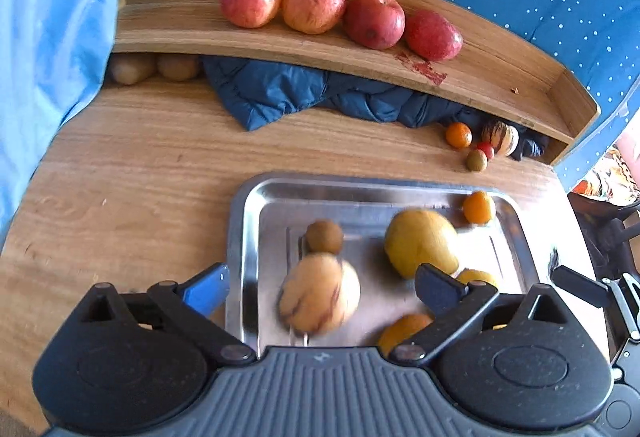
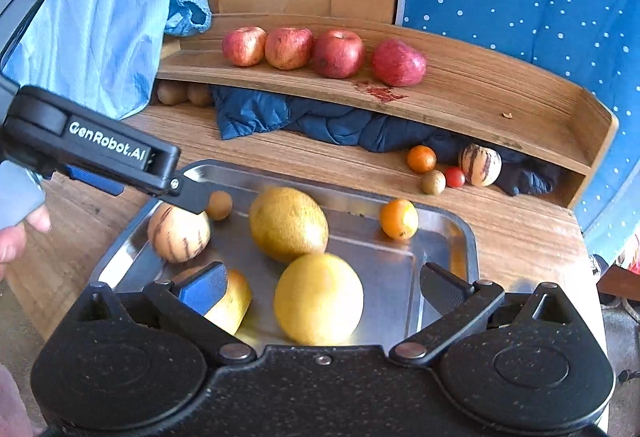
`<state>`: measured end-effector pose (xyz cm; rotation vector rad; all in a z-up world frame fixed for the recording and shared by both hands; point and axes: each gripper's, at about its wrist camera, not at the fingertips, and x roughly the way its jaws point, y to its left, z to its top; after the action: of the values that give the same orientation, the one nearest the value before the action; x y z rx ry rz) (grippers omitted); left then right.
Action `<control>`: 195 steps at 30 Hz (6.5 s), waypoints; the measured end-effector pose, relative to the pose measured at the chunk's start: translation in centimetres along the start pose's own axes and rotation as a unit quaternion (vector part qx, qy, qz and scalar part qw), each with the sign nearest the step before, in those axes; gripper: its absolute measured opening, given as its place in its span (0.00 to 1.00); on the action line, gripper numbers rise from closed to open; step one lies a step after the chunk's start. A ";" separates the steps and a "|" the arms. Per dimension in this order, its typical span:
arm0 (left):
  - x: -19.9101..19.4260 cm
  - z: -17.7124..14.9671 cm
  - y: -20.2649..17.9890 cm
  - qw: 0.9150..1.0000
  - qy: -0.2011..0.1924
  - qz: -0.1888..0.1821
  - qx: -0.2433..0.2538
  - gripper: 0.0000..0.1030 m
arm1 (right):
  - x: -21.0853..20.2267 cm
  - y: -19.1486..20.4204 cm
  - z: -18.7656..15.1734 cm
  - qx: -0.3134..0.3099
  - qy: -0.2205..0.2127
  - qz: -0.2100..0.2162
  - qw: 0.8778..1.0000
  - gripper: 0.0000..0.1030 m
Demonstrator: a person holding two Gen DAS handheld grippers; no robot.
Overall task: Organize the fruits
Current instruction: 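Open both tools to drop the kiwi and pear onto the tray, then move both open tools back toward the fruits under the shelf, then close left tool on a small orange while right tool grasps a small brown kiwi, then carry orange and kiwi over the tray and open both tools, then withdraw both open tools from the tray toward the shelf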
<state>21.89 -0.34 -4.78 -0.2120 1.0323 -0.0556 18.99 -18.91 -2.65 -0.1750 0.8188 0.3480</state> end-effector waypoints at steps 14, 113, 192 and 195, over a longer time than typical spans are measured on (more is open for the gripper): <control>-3.4 -5.1 -2.4 1.000 0.004 0.007 0.010 0.99 | -4.5 -0.1 -4.0 0.003 -0.006 -0.003 1.000 0.99; 16.3 13.4 -11.6 0.990 0.050 -0.129 0.039 0.33 | 12.2 -12.8 6.7 0.076 0.043 -0.002 0.996 0.28; -0.9 -5.4 -10.7 1.000 -0.022 0.021 -0.003 0.99 | -5.4 -10.4 -5.3 0.051 0.018 0.049 0.997 0.99; -1.9 -6.6 -9.9 0.999 -0.026 0.026 -0.024 0.99 | -5.7 -9.9 -5.7 0.050 0.018 0.057 0.997 0.99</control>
<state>15.79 -10.76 -4.43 -0.2297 0.9865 0.0218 15.19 -31.12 -2.08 -0.0416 0.8824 0.4108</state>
